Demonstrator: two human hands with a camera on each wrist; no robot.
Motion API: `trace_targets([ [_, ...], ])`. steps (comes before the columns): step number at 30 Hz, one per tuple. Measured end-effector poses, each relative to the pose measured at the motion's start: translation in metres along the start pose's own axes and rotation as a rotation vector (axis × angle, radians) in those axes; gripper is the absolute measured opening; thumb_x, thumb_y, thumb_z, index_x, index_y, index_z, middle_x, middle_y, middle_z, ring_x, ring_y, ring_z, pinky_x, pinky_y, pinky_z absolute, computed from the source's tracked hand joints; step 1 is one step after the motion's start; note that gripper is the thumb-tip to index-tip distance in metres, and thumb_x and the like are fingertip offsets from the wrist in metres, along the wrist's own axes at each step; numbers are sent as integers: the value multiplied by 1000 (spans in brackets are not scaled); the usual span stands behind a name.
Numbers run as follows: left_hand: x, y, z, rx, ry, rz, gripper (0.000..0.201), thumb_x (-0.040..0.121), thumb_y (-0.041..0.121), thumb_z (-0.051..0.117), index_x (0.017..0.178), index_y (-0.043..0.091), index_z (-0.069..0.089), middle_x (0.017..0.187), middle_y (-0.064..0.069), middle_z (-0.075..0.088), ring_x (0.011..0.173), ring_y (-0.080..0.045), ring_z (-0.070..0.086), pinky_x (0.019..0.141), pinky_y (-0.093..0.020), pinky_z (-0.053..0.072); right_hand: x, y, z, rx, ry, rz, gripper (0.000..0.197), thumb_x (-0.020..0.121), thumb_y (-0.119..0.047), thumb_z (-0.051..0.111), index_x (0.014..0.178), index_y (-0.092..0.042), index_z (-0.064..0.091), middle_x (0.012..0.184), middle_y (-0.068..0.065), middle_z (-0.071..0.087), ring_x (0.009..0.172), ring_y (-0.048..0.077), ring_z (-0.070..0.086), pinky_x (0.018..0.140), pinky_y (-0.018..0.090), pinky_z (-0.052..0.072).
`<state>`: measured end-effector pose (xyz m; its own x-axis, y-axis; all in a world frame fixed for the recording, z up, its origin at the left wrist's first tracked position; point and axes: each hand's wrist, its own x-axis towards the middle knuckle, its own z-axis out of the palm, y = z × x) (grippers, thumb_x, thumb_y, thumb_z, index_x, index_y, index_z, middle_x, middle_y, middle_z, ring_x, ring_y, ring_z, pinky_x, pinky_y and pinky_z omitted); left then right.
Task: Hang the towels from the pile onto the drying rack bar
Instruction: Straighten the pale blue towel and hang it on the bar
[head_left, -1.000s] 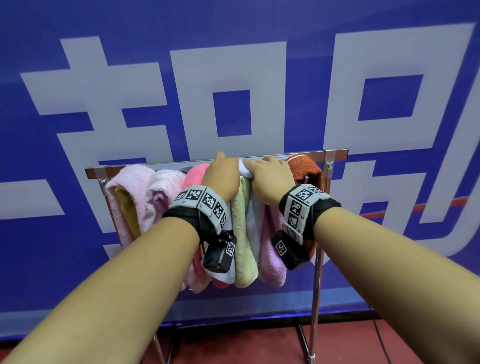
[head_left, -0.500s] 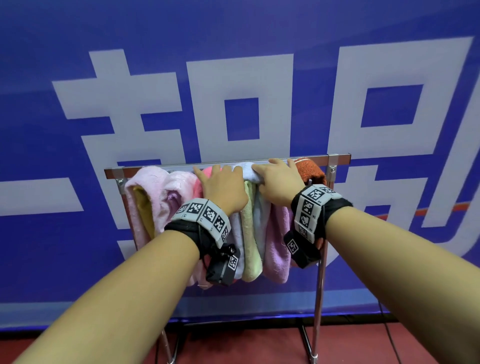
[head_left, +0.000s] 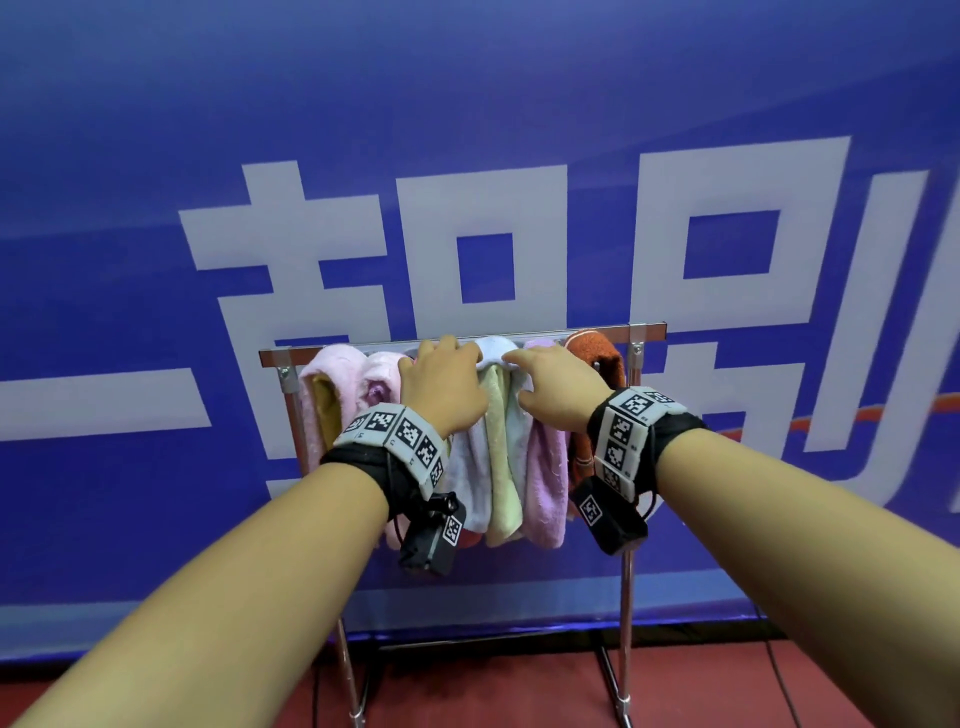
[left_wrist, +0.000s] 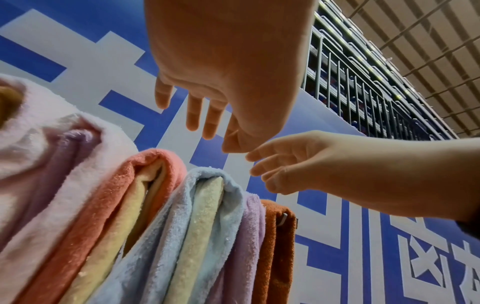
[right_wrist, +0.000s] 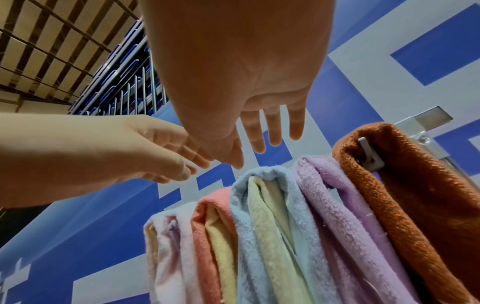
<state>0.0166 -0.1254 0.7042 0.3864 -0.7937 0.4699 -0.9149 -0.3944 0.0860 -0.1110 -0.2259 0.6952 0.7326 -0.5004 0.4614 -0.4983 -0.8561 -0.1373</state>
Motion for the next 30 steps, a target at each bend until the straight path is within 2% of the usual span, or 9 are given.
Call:
trace_targets([
  [3, -18, 5, -3, -35, -1, 9, 41, 87, 22, 50, 128, 24, 56, 132, -3, 51, 128, -31, 40, 101, -50, 36, -20, -5, -6, 55, -44, 42, 45, 84, -14, 48, 128, -16, 58, 114, 12, 61, 110, 31, 54, 89, 44, 49],
  [6, -37, 8, 2, -79, -12, 25, 39, 89, 22, 47, 127, 22, 57, 131, -6, 51, 125, -33, 43, 100, -50, 39, -41, -10, -7, 79, -96, 72, 57, 84, -14, 51, 141, -19, 49, 131, 12, 58, 122, 31, 51, 97, 42, 47],
  [9, -58, 10, 16, -109, -56, 46, 39, 87, 21, 50, 126, 22, 57, 128, -8, 53, 122, -34, 44, 100, -49, 41, -65, -14, 3, 129, -104, 83, 57, 86, -13, 53, 142, -16, 48, 132, 11, 59, 121, 28, 55, 100, 35, 44],
  [13, -93, 16, 52, -124, -126, 39, 38, 86, 24, 51, 124, 25, 60, 123, -5, 54, 122, -32, 46, 99, -48, 42, -106, -17, 34, 199, -131, 111, 54, 85, -15, 53, 139, -15, 51, 130, 11, 60, 121, 28, 55, 101, 36, 44],
  [17, -135, 14, 102, -138, -242, -6, 38, 85, 27, 56, 123, 25, 60, 126, -5, 54, 123, -32, 45, 101, -48, 40, -147, -13, 84, 227, -256, 153, 56, 78, -23, 56, 132, -13, 56, 124, 11, 64, 116, 30, 58, 95, 40, 48],
  [19, -159, 9, 133, -124, -312, -29, 39, 85, 24, 56, 123, 25, 60, 127, -5, 53, 122, -32, 44, 101, -49, 39, -168, -8, 117, 233, -306, 166, 53, 79, -16, 57, 133, -13, 55, 126, 12, 64, 118, 31, 57, 96, 41, 47],
  [22, -194, -3, 182, -113, -435, -68, 39, 86, 23, 56, 125, 26, 59, 129, -5, 51, 123, -33, 43, 100, -49, 37, -198, 2, 168, 246, -414, 222, 58, 84, -12, 56, 141, -14, 48, 138, 10, 56, 128, 28, 50, 103, 37, 42],
  [25, -223, -15, 234, -120, -539, -108, 38, 86, 25, 57, 124, 27, 59, 129, -5, 51, 124, -33, 43, 101, -49, 36, -222, 10, 222, 258, -507, 260, 56, 86, -11, 56, 141, -12, 48, 137, 11, 57, 128, 29, 50, 101, 32, 39],
  [30, -266, -31, 312, -127, -708, -176, 33, 88, 26, 57, 120, 31, 61, 130, -1, 53, 125, -28, 44, 103, -46, 34, -255, 21, 306, 305, -654, 329, 57, 83, -13, 59, 140, -13, 50, 134, 11, 60, 125, 27, 53, 103, 29, 40],
])
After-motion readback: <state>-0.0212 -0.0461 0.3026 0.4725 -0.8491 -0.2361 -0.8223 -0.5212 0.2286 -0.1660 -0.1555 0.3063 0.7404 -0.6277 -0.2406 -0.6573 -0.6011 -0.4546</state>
